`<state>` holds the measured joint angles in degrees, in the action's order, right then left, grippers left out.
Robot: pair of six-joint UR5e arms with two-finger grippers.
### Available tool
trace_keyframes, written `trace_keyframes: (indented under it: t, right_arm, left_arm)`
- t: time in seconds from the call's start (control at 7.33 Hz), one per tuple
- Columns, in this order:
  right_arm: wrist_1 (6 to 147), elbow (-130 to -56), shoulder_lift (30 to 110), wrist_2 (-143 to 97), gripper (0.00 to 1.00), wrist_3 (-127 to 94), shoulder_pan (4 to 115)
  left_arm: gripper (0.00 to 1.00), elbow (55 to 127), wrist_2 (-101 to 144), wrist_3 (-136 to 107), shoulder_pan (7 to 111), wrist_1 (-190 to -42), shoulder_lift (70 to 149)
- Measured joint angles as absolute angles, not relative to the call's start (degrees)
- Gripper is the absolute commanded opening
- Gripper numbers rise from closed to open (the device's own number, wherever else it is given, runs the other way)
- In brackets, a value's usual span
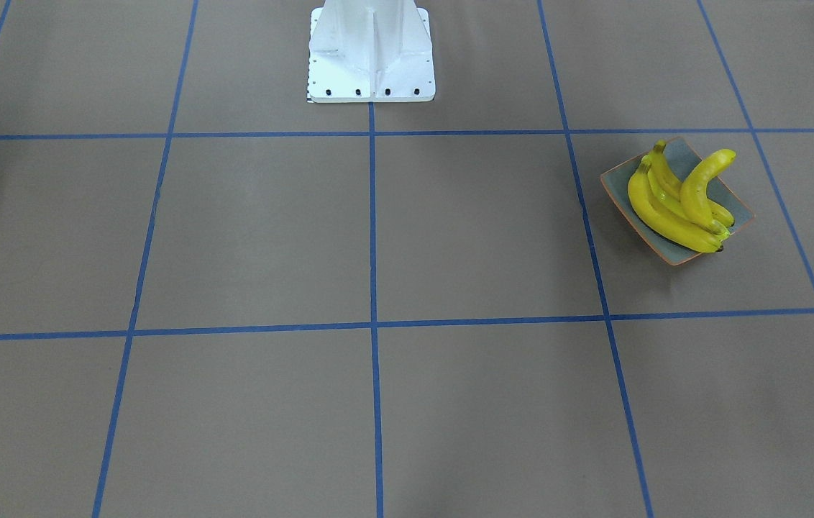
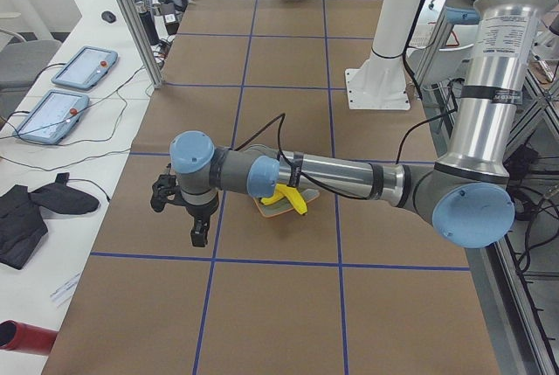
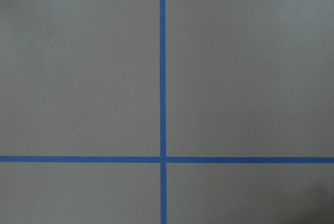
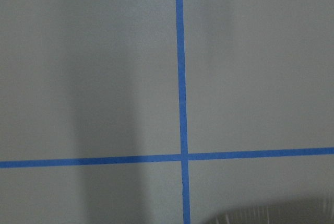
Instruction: Transfer all bananas from basket to plate
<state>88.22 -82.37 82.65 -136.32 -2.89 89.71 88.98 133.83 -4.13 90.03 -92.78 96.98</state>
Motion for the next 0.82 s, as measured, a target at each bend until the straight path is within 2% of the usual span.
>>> trace_keyframes:
  t: [0.41, 0.82]
  right_arm:
    - [86.6, -83.4, 85.0, -137.1, 1.0, -3.0, 91.3]
    - [87.9, -83.5, 85.9, -137.1, 1.0, -3.2, 92.6]
  left_arm:
    - [1.0, 86.5, 133.8, -2.5, 90.3, -103.6, 91.7]
    - [1.0, 83.7, 133.7, -2.7, 90.2, -108.5, 91.3]
